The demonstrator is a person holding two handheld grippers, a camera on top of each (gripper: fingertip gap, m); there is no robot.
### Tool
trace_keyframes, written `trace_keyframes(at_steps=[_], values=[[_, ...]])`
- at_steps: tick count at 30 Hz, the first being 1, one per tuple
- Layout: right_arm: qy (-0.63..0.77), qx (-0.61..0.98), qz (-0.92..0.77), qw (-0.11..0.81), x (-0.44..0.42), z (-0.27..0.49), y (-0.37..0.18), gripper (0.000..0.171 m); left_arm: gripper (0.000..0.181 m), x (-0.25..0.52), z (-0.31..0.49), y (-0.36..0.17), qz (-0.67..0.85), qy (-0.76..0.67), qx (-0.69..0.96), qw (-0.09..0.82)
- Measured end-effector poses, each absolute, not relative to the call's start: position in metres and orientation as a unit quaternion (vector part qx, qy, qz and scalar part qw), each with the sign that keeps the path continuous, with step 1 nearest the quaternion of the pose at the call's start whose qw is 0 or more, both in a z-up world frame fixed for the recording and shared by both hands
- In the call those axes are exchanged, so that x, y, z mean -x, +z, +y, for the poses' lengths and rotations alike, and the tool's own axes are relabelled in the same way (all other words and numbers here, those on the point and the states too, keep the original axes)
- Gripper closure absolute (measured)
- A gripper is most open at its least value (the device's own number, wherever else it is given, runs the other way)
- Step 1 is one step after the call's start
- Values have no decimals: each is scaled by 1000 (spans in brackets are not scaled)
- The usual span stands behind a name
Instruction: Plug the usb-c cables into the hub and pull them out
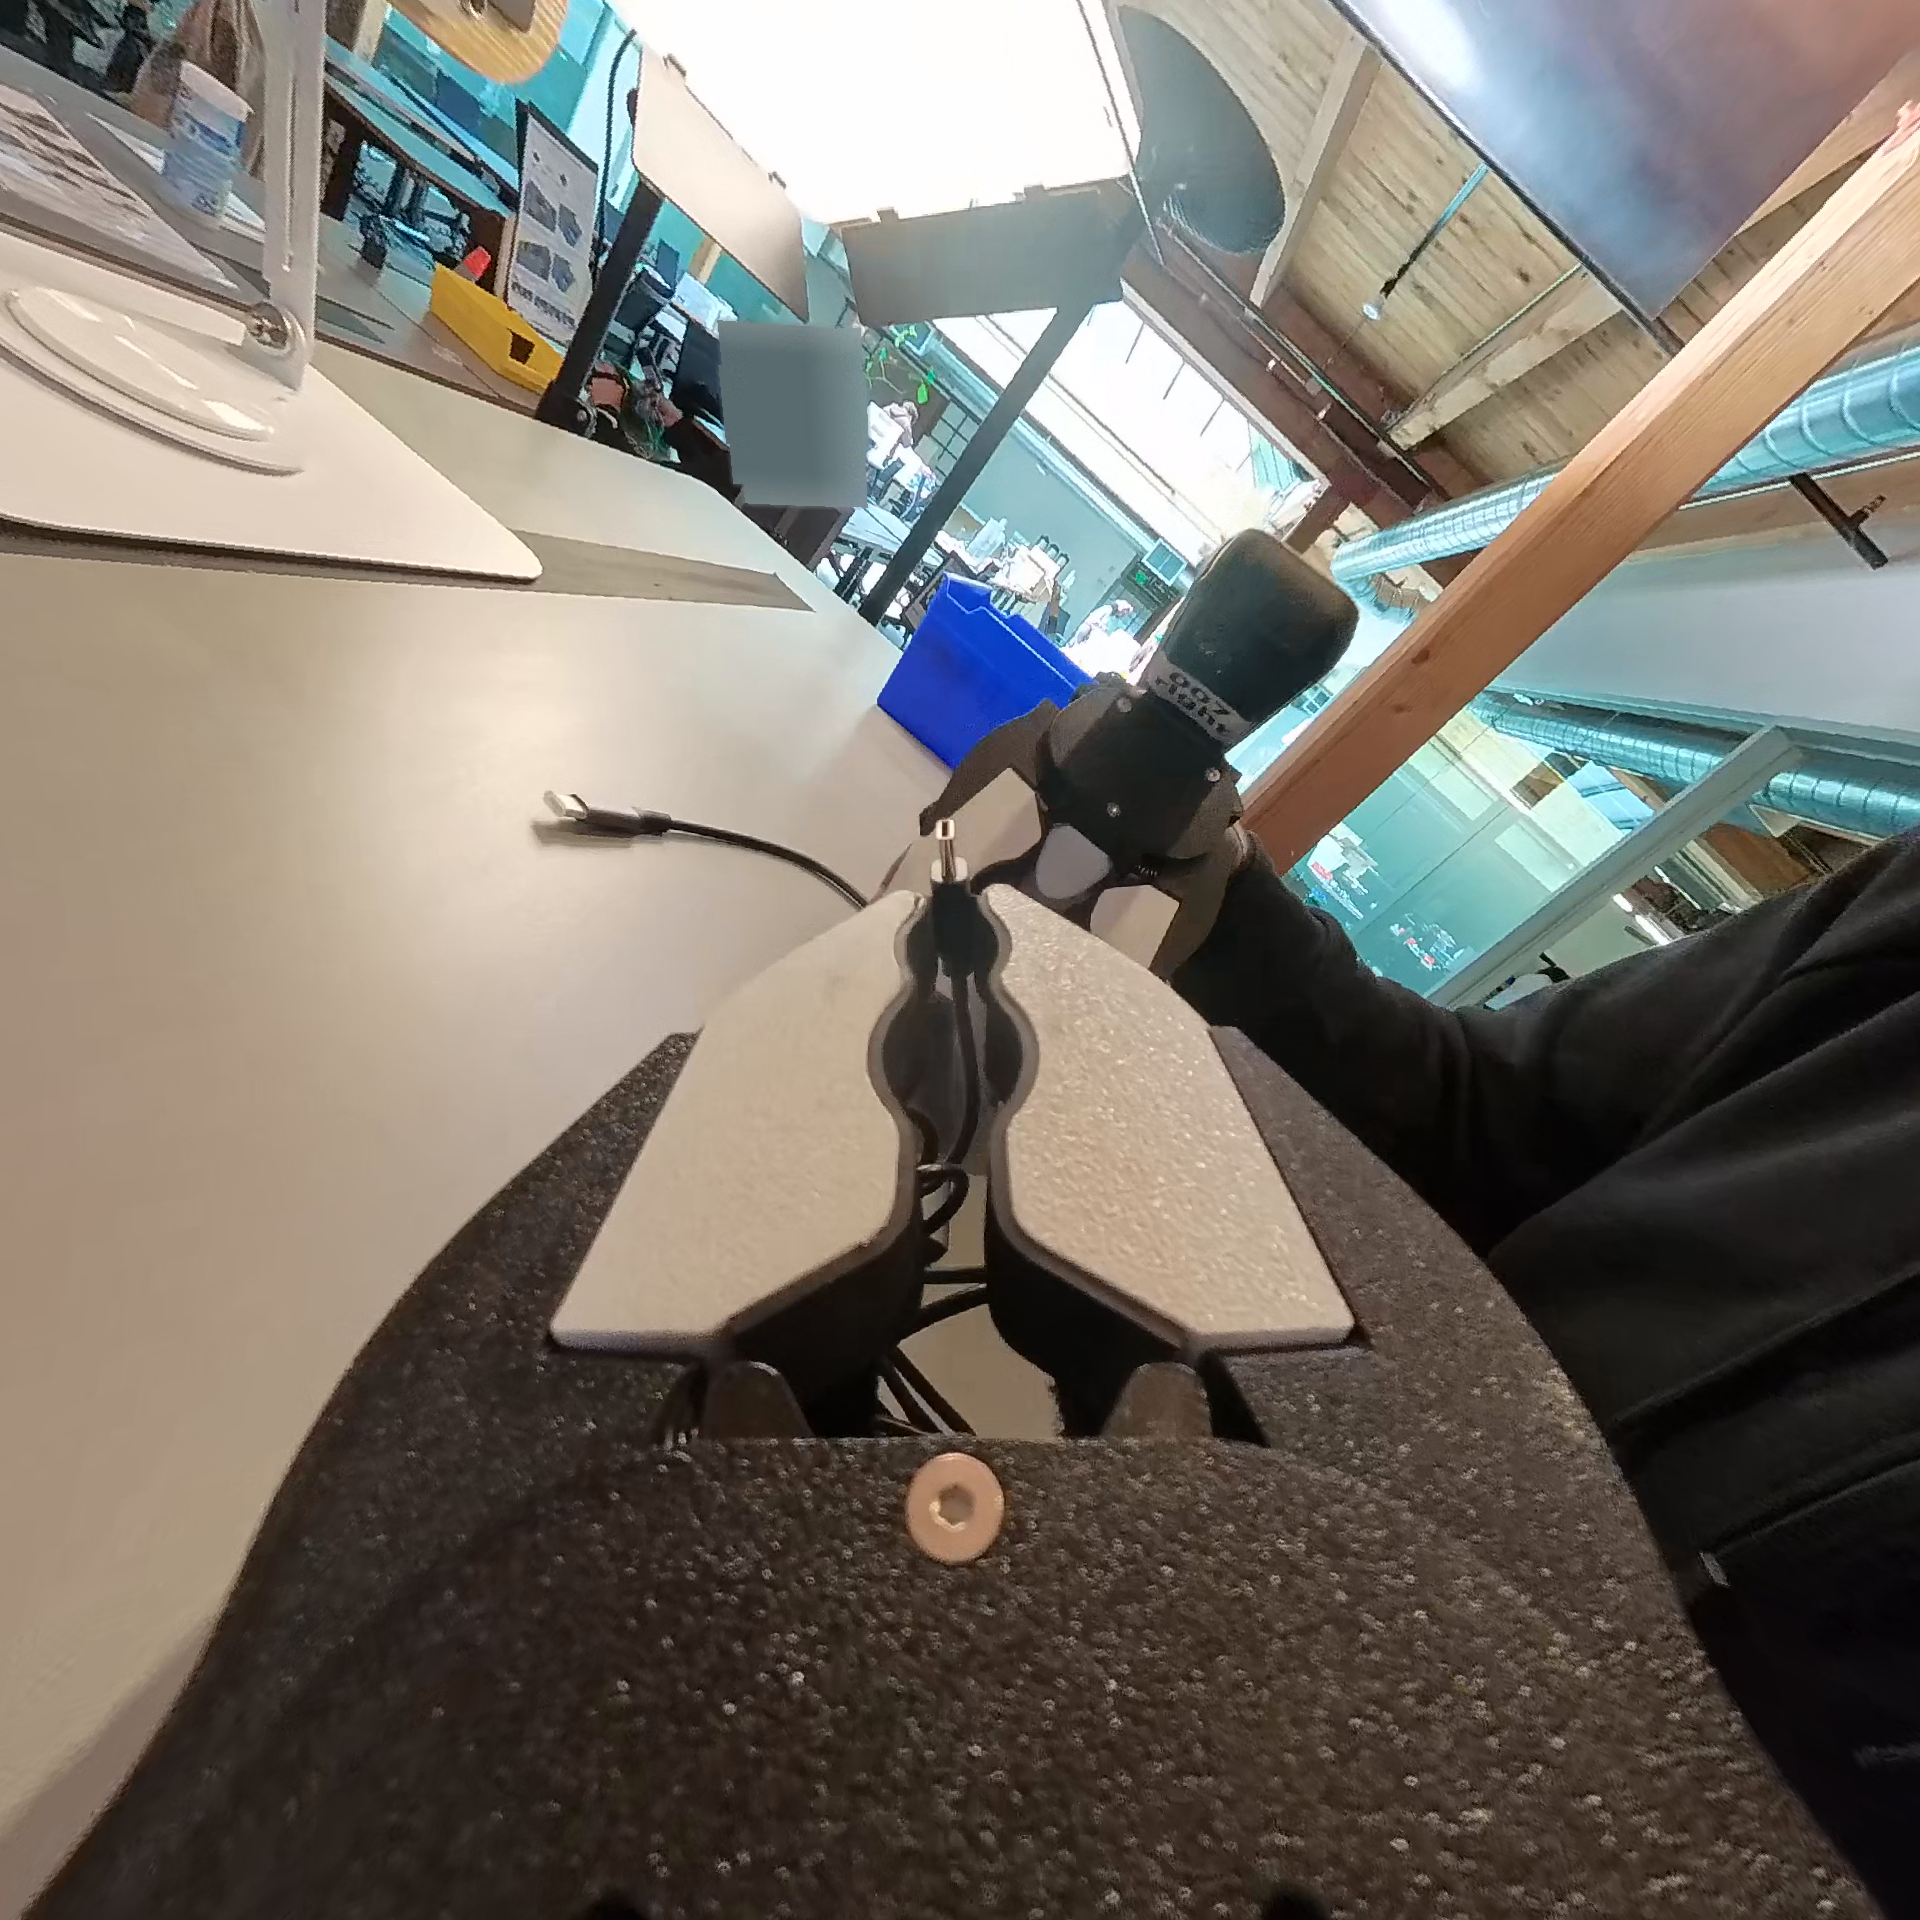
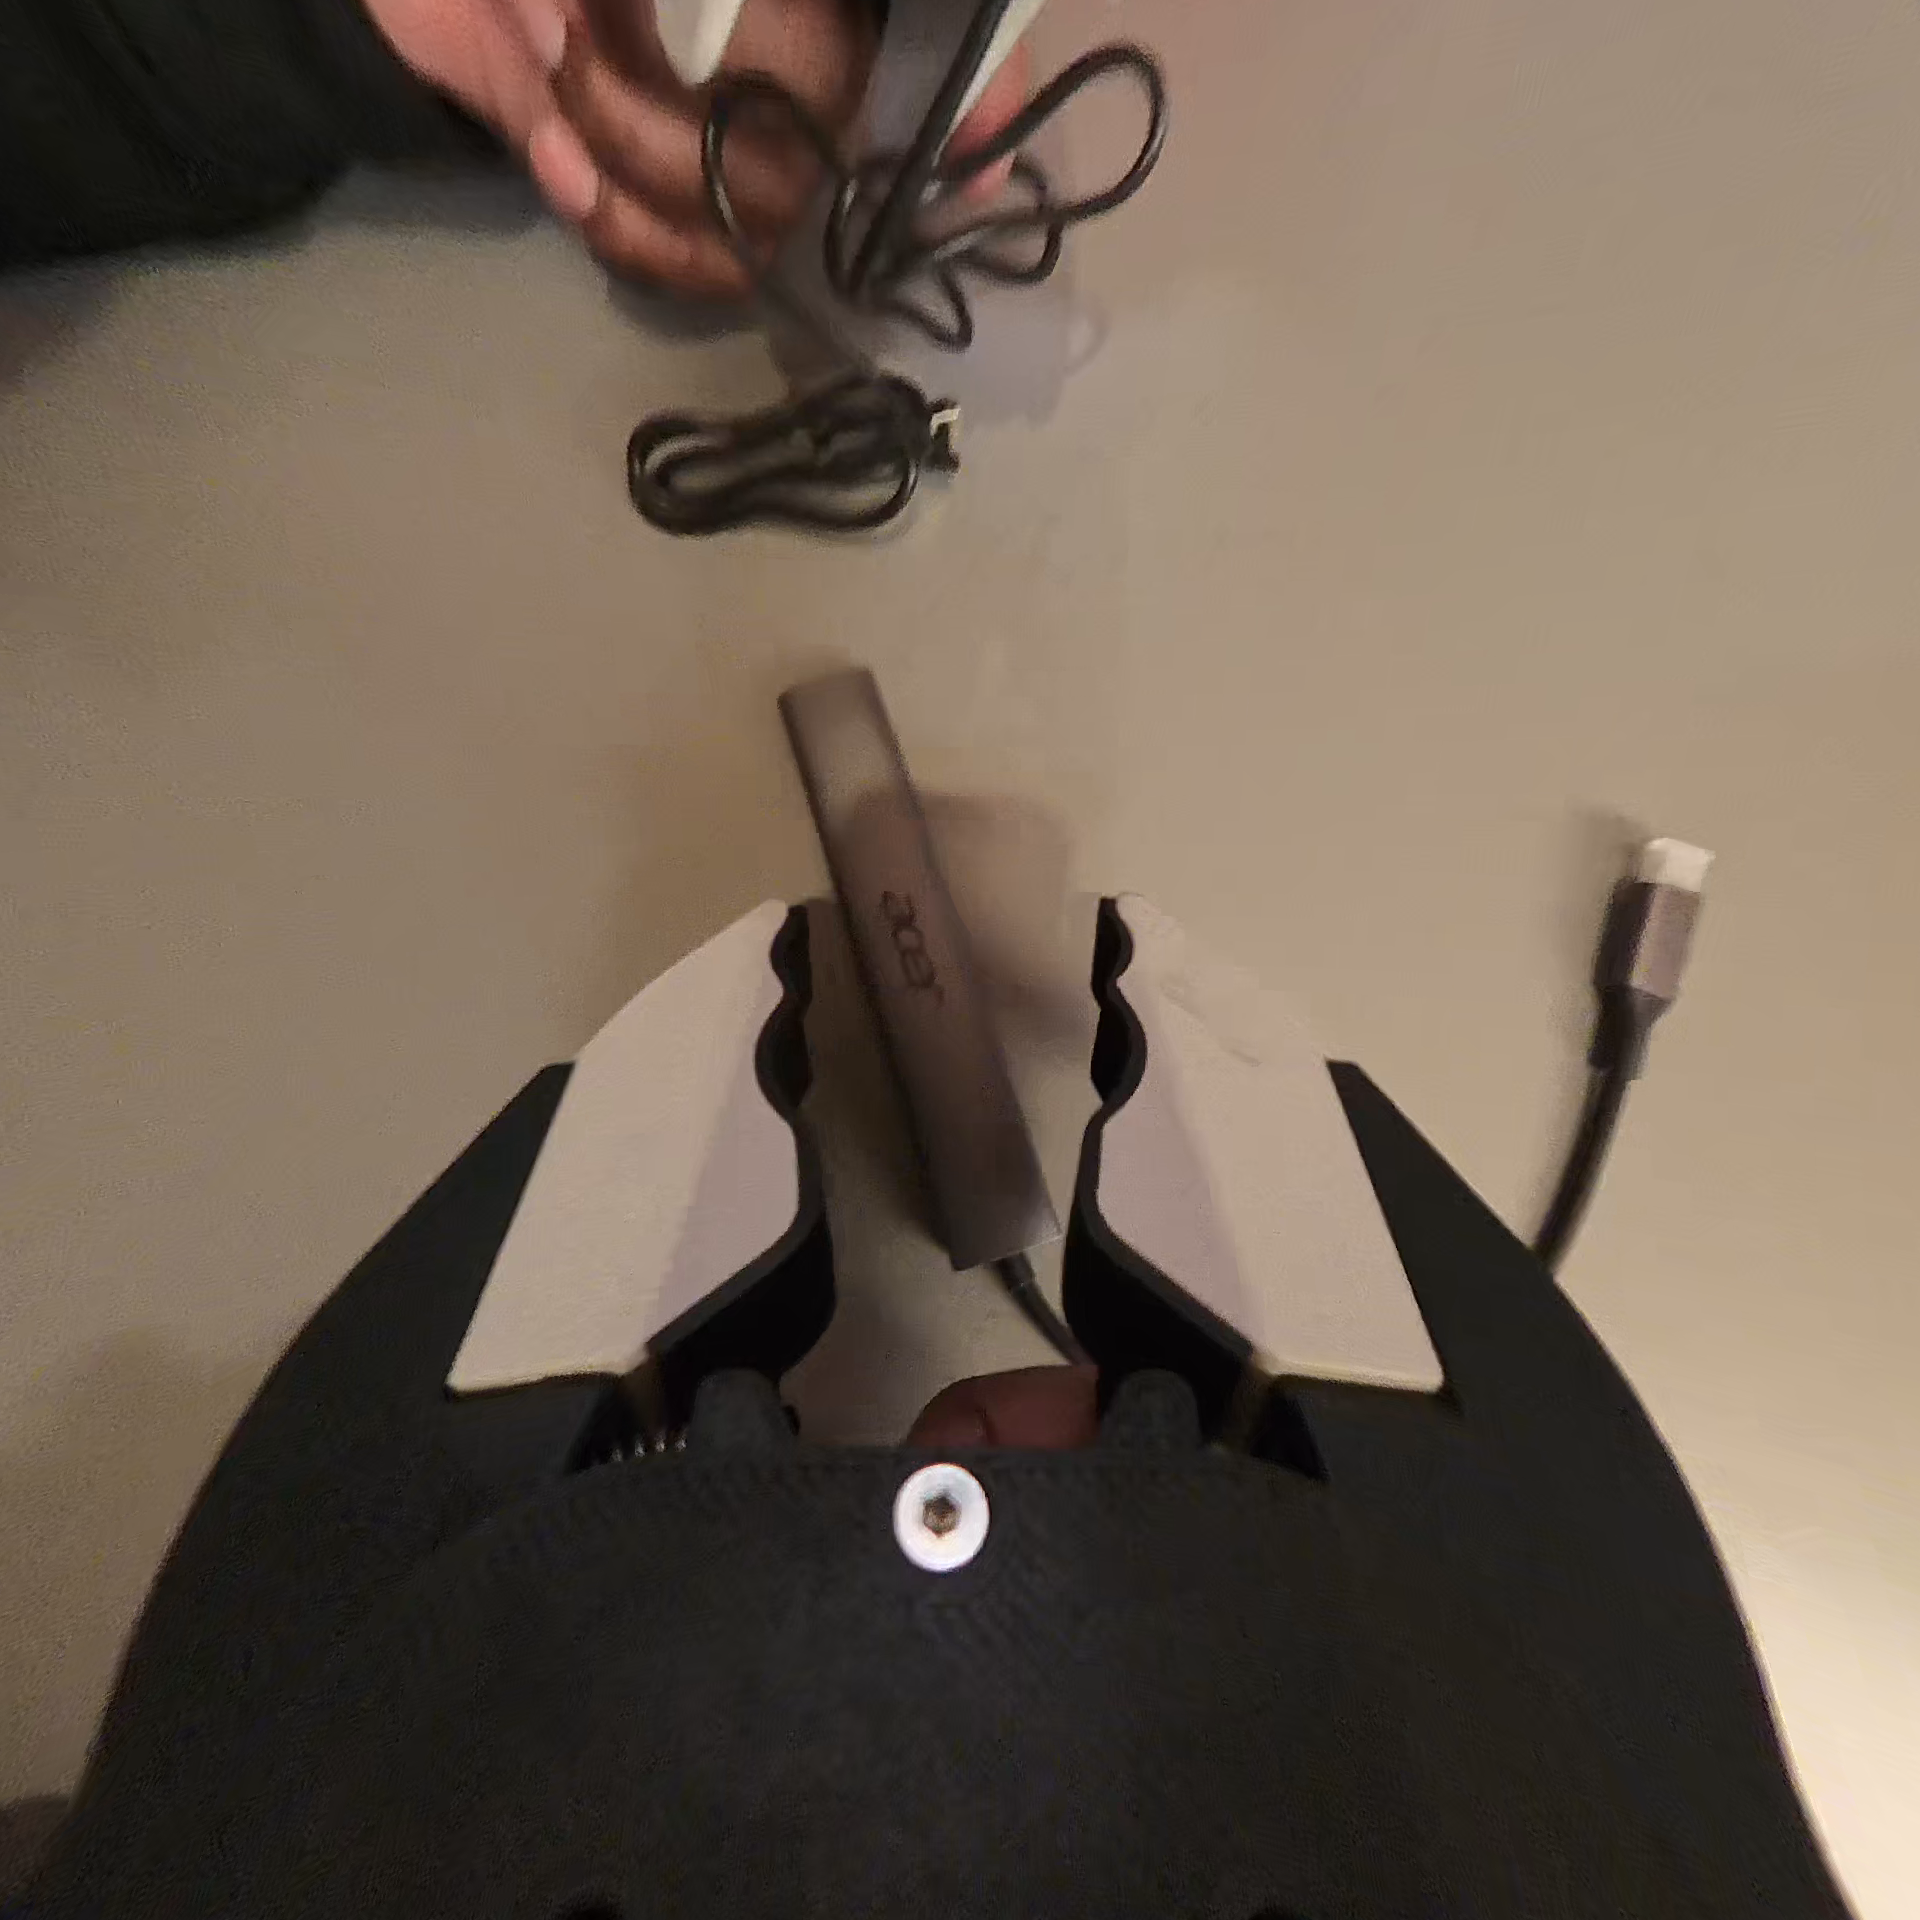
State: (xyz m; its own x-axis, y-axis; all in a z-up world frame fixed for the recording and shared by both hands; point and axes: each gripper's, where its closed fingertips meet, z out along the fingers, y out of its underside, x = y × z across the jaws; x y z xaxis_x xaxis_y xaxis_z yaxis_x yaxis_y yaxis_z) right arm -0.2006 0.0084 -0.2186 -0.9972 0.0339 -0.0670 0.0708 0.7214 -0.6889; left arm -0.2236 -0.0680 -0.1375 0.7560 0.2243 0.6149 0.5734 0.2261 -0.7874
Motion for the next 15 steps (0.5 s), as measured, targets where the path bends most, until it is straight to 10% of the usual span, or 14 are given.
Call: trace_keyframes(at_steps=[15], values=[[-435, -82, 888, -127, 245, -15, -201, 149, 175, 214, -56, -164, -357, -160, 665, 636]])
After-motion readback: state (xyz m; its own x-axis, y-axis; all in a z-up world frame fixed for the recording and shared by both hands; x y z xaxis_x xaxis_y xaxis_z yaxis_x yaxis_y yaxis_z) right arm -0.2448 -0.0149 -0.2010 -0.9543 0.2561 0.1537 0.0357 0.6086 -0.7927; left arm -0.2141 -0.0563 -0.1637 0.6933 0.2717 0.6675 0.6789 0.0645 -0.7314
